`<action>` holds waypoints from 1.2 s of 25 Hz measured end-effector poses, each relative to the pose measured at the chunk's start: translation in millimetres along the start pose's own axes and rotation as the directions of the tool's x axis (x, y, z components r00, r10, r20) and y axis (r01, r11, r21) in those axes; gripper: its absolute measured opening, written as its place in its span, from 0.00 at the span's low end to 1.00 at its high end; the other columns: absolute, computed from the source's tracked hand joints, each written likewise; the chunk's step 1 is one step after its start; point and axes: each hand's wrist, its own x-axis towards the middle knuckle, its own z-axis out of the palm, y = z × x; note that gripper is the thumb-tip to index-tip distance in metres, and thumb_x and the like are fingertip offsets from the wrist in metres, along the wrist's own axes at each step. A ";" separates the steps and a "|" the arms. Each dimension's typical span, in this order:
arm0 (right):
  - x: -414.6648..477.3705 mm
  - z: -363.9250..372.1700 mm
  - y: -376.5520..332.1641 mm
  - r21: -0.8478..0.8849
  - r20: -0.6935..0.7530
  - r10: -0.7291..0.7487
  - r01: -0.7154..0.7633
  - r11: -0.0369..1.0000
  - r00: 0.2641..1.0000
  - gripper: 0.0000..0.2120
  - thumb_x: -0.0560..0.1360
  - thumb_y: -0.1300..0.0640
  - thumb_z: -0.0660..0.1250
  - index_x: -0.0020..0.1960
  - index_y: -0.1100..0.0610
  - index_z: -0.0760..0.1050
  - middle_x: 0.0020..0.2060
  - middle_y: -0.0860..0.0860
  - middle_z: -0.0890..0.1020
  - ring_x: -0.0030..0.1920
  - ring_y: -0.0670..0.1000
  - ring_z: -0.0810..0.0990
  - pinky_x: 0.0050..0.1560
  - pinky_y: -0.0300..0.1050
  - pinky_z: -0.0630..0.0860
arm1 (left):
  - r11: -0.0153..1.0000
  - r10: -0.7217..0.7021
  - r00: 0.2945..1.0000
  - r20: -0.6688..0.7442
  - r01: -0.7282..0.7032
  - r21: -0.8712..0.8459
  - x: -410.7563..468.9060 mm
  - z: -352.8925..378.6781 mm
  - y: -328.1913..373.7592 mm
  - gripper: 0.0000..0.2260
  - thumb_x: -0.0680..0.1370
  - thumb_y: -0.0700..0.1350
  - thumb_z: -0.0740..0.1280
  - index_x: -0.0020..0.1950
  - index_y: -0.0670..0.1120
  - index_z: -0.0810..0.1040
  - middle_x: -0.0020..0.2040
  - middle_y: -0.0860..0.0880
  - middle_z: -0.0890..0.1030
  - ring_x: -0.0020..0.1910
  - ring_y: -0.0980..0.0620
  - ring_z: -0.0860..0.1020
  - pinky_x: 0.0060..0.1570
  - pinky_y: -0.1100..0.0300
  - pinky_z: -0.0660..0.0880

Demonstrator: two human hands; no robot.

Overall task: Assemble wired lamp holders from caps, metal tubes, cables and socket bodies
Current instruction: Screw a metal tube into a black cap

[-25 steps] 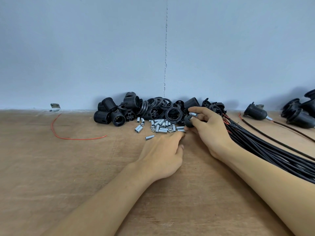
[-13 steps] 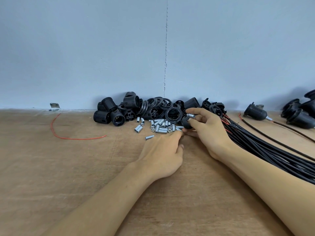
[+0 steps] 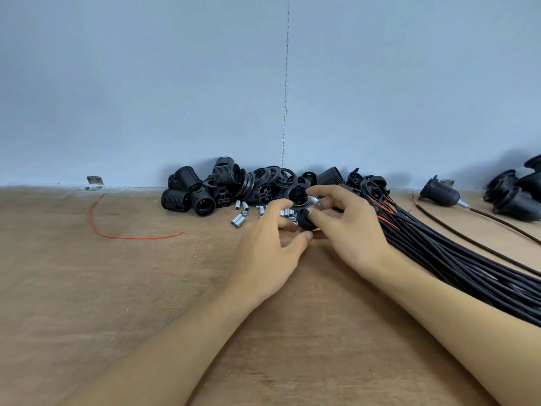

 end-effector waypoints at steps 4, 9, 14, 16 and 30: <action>-5.5 3.9 -5.5 0.113 0.100 0.055 -0.066 0.991 0.993 0.12 0.75 0.62 0.71 0.56 0.49 0.81 0.41 0.51 0.84 0.40 0.60 0.86 0.42 0.54 0.84 | 0.986 0.032 0.999 0.010 -0.030 -0.166 0.1 -3.0 4.6 0.17 0.73 0.39 0.77 0.53 0.58 0.80 0.42 0.60 0.84 0.27 0.62 0.78 0.33 0.72 0.71; -3.0 -1.5 -6.7 0.273 0.095 0.128 -0.149 0.950 0.987 0.05 0.79 0.59 0.69 0.55 0.54 0.81 0.37 0.51 0.84 0.33 0.56 0.85 0.33 0.50 0.82 | 0.988 -0.042 0.998 -0.050 0.034 -0.153 -0.4 -5.0 8.4 0.08 0.75 0.45 0.76 0.48 0.55 0.79 0.40 0.57 0.84 0.35 0.58 0.83 0.39 0.65 0.76; 0.8 -7.4 -6.1 0.334 0.179 0.116 -0.171 0.927 0.977 0.07 0.81 0.60 0.66 0.55 0.54 0.81 0.39 0.52 0.84 0.29 0.52 0.79 0.30 0.44 0.78 | 0.898 -0.243 0.969 0.052 0.245 -0.366 6.5 -11.9 8.3 0.05 0.79 0.49 0.69 0.48 0.49 0.80 0.38 0.48 0.86 0.29 0.50 0.79 0.33 0.60 0.69; -0.9 -5.5 -7.3 0.328 0.221 0.080 -0.151 0.933 0.972 0.08 0.80 0.60 0.67 0.58 0.54 0.80 0.40 0.52 0.85 0.29 0.51 0.77 0.30 0.43 0.76 | 0.817 -0.296 0.946 0.129 0.321 -0.478 11.3 -16.1 5.9 0.05 0.79 0.47 0.69 0.46 0.46 0.79 0.40 0.44 0.87 0.27 0.49 0.77 0.30 0.59 0.67; -4.3 -4.1 -7.8 0.280 0.265 0.061 -0.137 0.950 0.962 0.04 0.77 0.62 0.71 0.50 0.61 0.79 0.41 0.59 0.86 0.30 0.51 0.78 0.32 0.42 0.76 | 0.863 -0.300 0.949 0.096 0.313 -0.397 12.2 -10.9 1.4 0.11 0.82 0.54 0.66 0.52 0.46 0.77 0.43 0.57 0.87 0.32 0.53 0.83 0.29 0.64 0.72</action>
